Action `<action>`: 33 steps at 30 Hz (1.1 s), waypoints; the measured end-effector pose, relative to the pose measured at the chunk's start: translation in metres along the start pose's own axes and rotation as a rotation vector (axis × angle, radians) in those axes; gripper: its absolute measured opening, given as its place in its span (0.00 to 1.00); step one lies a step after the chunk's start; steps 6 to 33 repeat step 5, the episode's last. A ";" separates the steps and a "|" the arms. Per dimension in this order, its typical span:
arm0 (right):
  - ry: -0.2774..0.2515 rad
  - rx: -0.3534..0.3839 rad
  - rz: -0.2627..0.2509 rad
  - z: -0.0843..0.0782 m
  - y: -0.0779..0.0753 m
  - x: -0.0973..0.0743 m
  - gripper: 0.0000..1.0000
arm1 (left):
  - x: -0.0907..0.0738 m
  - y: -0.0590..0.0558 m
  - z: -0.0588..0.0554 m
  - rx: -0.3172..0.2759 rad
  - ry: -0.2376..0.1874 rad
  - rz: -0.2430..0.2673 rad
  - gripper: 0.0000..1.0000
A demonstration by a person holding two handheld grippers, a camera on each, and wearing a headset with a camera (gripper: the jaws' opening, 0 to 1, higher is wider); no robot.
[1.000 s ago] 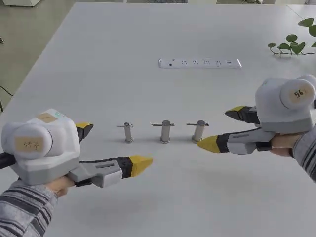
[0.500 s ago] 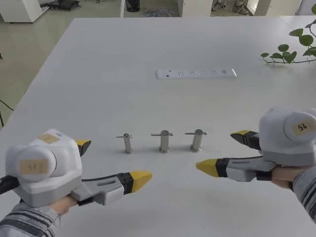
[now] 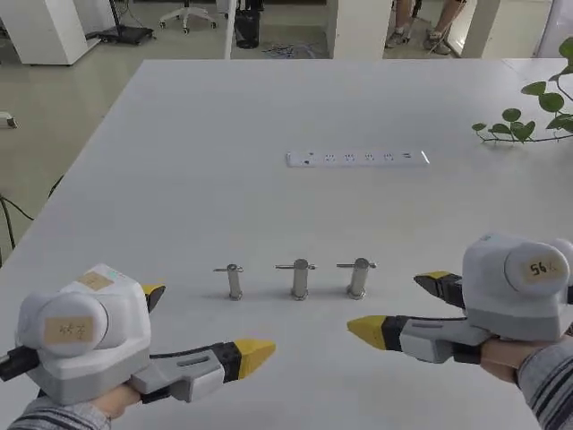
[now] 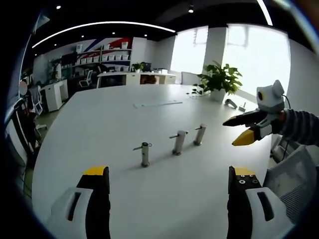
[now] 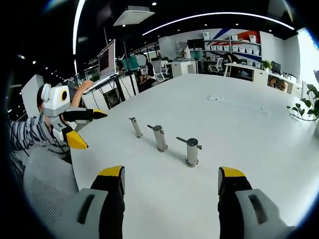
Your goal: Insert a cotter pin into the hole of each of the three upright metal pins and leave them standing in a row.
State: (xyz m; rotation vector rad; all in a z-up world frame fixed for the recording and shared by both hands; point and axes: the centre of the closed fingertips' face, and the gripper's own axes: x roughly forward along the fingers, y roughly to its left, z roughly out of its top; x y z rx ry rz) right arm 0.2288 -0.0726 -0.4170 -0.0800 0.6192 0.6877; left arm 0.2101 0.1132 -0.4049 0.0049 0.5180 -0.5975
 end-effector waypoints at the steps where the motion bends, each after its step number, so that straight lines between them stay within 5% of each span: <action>1: 0.000 0.000 0.000 0.000 0.000 0.000 0.74 | 0.000 0.000 0.000 0.001 0.000 0.001 0.99; 33: 0.001 0.002 0.001 0.000 0.002 0.001 0.74 | 0.000 0.000 -0.001 0.001 0.004 0.002 0.99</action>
